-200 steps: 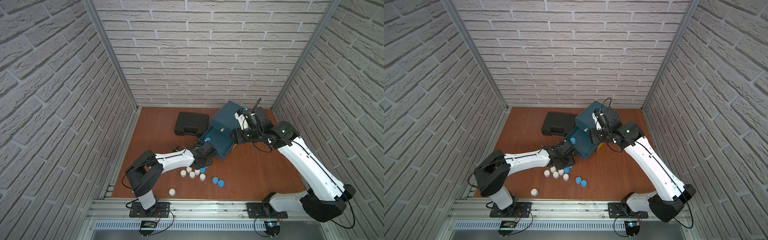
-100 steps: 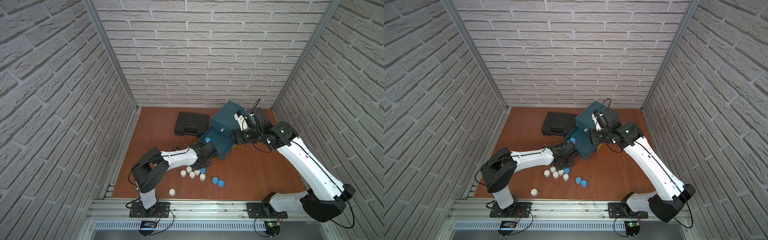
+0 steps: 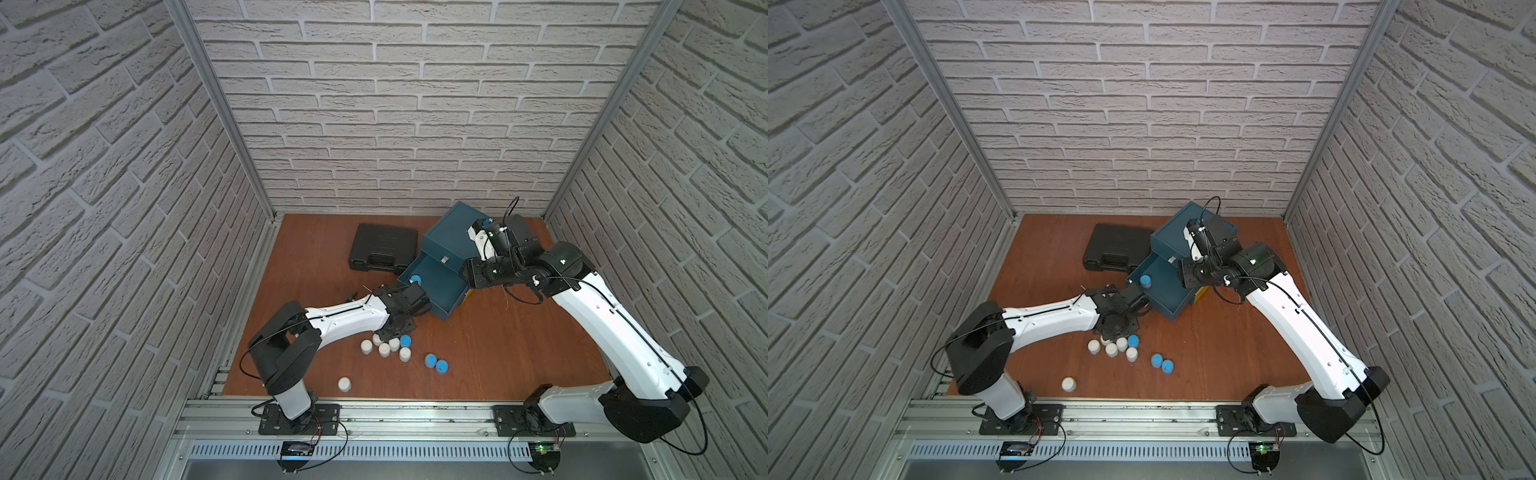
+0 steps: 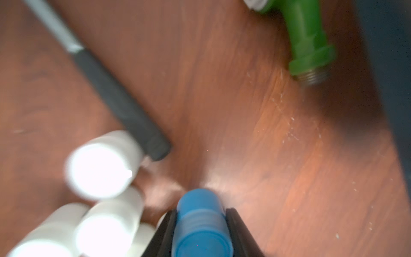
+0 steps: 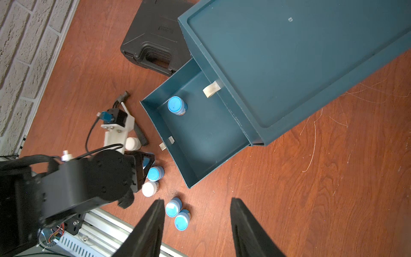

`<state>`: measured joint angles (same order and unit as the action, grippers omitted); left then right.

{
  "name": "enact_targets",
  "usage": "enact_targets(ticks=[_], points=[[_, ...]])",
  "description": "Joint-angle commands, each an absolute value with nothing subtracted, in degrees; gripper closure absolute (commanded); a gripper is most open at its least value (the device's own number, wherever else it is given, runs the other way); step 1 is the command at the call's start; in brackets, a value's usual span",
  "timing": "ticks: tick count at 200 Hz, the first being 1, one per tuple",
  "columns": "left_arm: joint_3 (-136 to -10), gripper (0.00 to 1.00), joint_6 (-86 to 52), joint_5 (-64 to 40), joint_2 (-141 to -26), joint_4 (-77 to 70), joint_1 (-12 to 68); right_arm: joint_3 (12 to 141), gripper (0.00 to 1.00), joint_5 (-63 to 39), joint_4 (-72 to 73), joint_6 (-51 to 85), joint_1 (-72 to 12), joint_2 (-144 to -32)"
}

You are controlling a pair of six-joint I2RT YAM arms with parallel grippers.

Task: Put the paint cans in the drawer according to color
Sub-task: Pick up the paint can at the center of the board, then place the paint can in the drawer.

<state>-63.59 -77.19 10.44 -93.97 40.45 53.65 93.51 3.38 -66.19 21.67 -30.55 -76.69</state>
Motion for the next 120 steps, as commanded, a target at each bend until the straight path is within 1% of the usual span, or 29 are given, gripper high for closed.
enact_targets(ticks=[1,24,46,92,120], points=[[-68.1,0.88,-78.5,15.1,-86.4,49.7,52.3,95.0,0.47,4.7,-64.9,20.6,-30.2,-76.3],[-73.7,0.88,-76.3,12.5,-84.8,53.6,48.7,95.2,0.47,5.4,-64.8,20.7,-30.0,-75.8],[-82.4,0.89,-72.4,9.5,-88.2,54.8,46.5,95.3,0.47,6.4,-64.4,21.0,-29.9,-75.3],[-103.2,0.9,-67.9,3.4,-104.1,55.0,46.7,96.4,0.47,7.3,-64.3,21.3,-29.7,-75.1],[-112.4,0.9,-67.0,1.2,-112.3,55.8,47.8,96.4,0.47,7.6,-64.6,21.2,-29.4,-74.5]])
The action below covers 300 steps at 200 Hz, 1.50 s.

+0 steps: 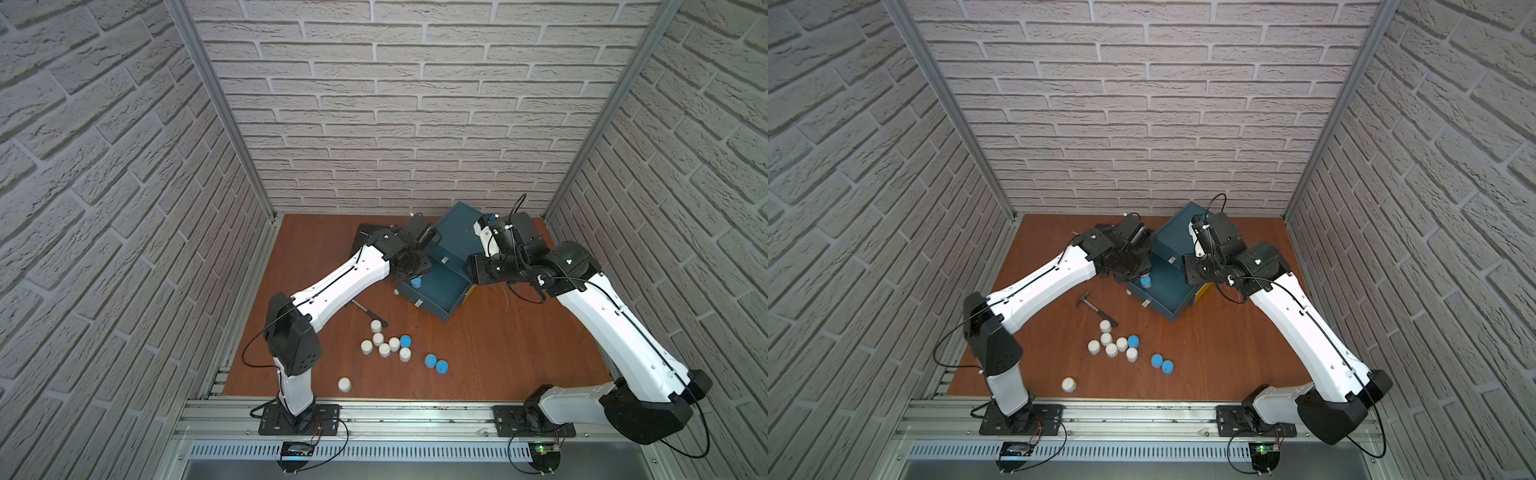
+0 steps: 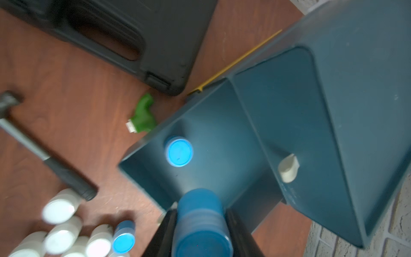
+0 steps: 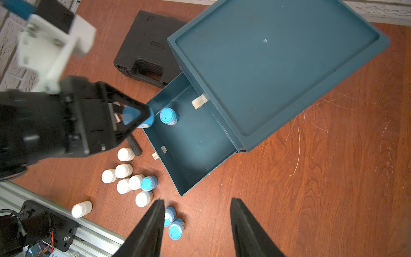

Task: Put the paint cans in the drawer according to color
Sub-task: Place the paint can in the drawer.

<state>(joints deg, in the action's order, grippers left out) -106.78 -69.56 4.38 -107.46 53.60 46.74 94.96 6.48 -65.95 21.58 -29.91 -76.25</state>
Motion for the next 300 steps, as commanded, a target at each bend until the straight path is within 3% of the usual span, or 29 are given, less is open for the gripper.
enact_targets(ticks=[1,26,53,161,188,300], points=[[-112.7,0.9,-67.0,1.1,-112.5,55.9,47.9,96.3,0.47,7.7,-64.6,21.2,-29.4,-74.5],[-119.1,0.93,-66.8,1.2,-118.1,61.2,48.2,95.6,0.47,7.5,-64.7,21.3,-29.2,-73.8],[-117.4,0.97,-67.7,3.3,-117.9,61.8,48.3,95.2,0.47,7.3,-64.8,21.3,-28.9,-73.4],[-114.5,0.91,-65.7,4.1,-120.9,63.4,47.1,94.7,0.47,6.0,-64.2,21.2,-28.1,-74.2],[-114.5,0.86,-64.9,4.4,-121.4,63.1,46.7,94.5,0.47,5.7,-64.2,21.2,-27.8,-74.2],[-117.9,0.43,-63.4,6.8,-120.6,64.2,46.9,94.4,0.46,5.3,-64.4,21.1,-27.3,-74.2]])
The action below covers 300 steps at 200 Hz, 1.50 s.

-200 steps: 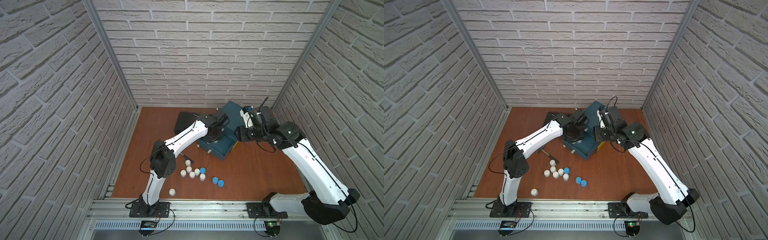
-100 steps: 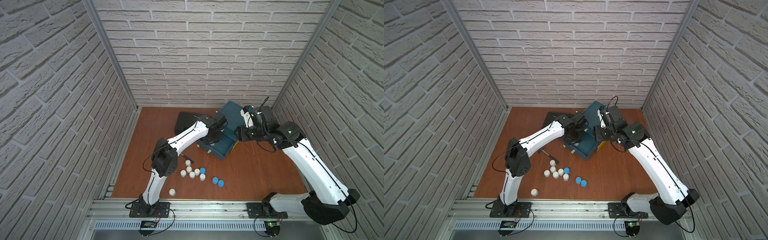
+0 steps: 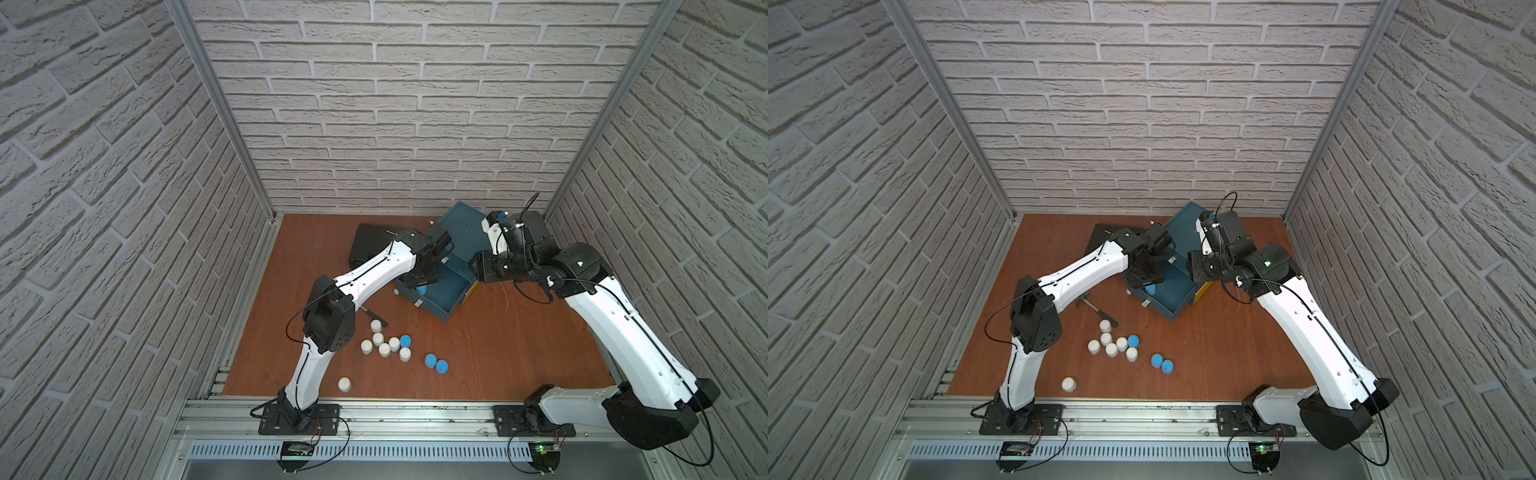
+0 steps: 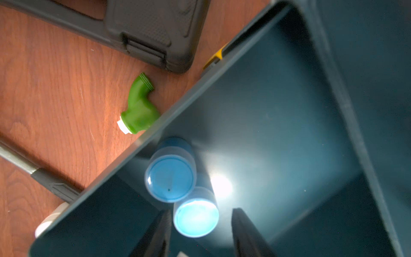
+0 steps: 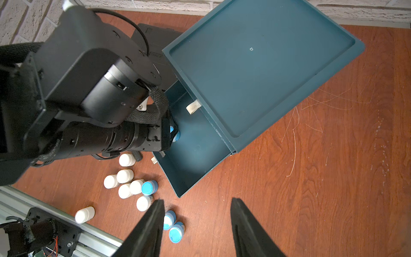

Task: Put the paint cans in the drawer according to color
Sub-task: Place the paint can in the drawer, then pick up the paint can at the center of the board.

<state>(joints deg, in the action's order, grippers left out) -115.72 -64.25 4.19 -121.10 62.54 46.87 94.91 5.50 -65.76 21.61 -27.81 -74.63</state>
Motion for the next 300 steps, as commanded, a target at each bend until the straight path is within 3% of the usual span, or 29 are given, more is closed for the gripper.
enact_targets(ticks=[1,63,115,148,164,214,300], points=[[-118.0,0.43,-63.3,6.9,-120.6,64.2,46.9,94.4,0.47,5.3,-64.4,21.1,-27.3,-74.3],[-116.0,0.43,-61.9,17.3,-109.7,66.1,48.3,94.3,0.46,5.2,-64.4,21.0,-27.2,-74.1],[-88.7,0.44,-68.5,13.1,-90.6,62.9,48.1,93.4,0.46,4.8,-64.1,21.1,-27.2,-73.9],[-68.2,0.46,-76.6,5.4,-82.1,45.7,49.2,93.1,0.46,3.7,-63.6,21.5,-27.2,-74.5],[-65.4,0.49,-73.3,4.4,-83.0,38.2,50.5,93.3,0.46,3.1,-63.4,21.7,-27.2,-75.0],[-66.4,0.49,-59.5,10.5,-89.9,37.2,57.0,93.7,0.46,2.5,-63.7,21.6,-27.1,-75.4],[-62.5,0.41,-56.8,12.4,-95.1,34.1,59.8,93.7,0.47,2.3,-64.3,21.7,-27.2,-75.1]])
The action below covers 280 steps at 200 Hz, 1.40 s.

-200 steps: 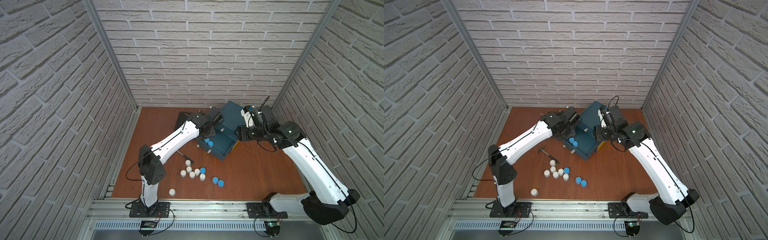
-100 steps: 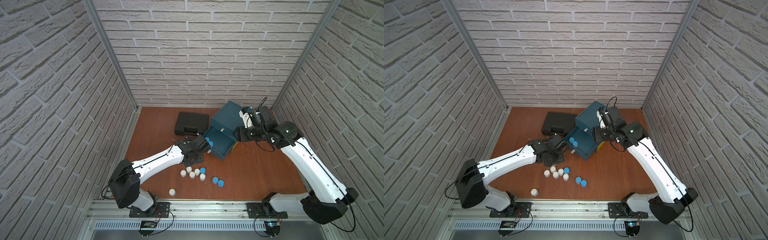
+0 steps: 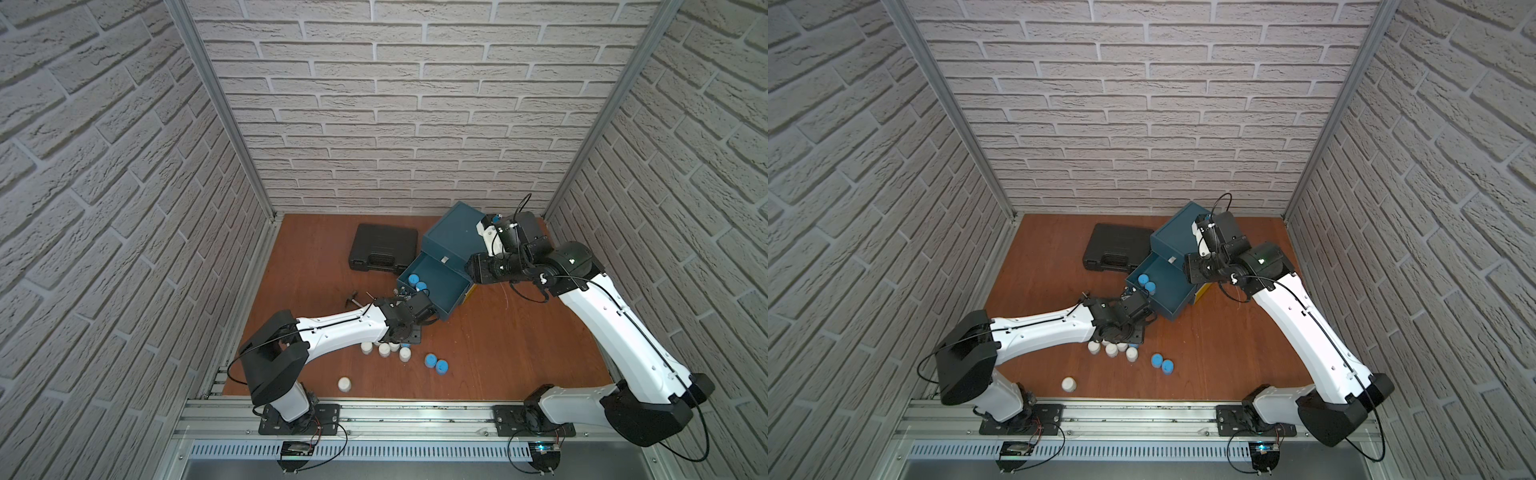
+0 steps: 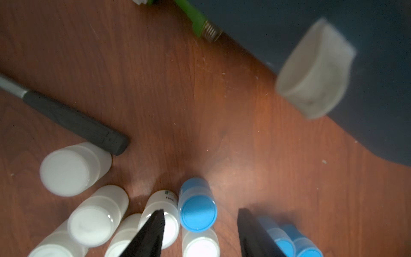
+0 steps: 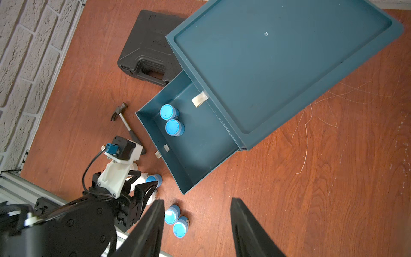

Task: Put the paint cans in the drawer according to color
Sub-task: Pick up the paint can at the center of the board.

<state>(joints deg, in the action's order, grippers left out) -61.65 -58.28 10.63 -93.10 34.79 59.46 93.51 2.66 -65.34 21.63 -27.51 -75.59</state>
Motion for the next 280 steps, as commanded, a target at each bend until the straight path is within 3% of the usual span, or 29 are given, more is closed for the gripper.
enact_targets(ticks=[1,163,240,280], points=[[-62.5,0.41,-56.8,12.4,-95.2,34.1,59.7,93.7,0.47,2.3,-64.3,21.6,-27.2,-75.1],[-67.2,0.52,-55.7,11.0,-102.2,41.7,60.8,93.2,0.46,2.1,-63.7,21.8,-27.2,-75.6],[-67.7,0.68,-56.3,12.6,-101.3,43.4,60.8,93.3,0.46,2.1,-63.6,21.6,-27.2,-75.7],[-69.3,0.69,-58.5,15.4,-96.2,49.3,60.6,93.3,0.47,2.3,-63.6,21.6,-27.2,-75.7]])
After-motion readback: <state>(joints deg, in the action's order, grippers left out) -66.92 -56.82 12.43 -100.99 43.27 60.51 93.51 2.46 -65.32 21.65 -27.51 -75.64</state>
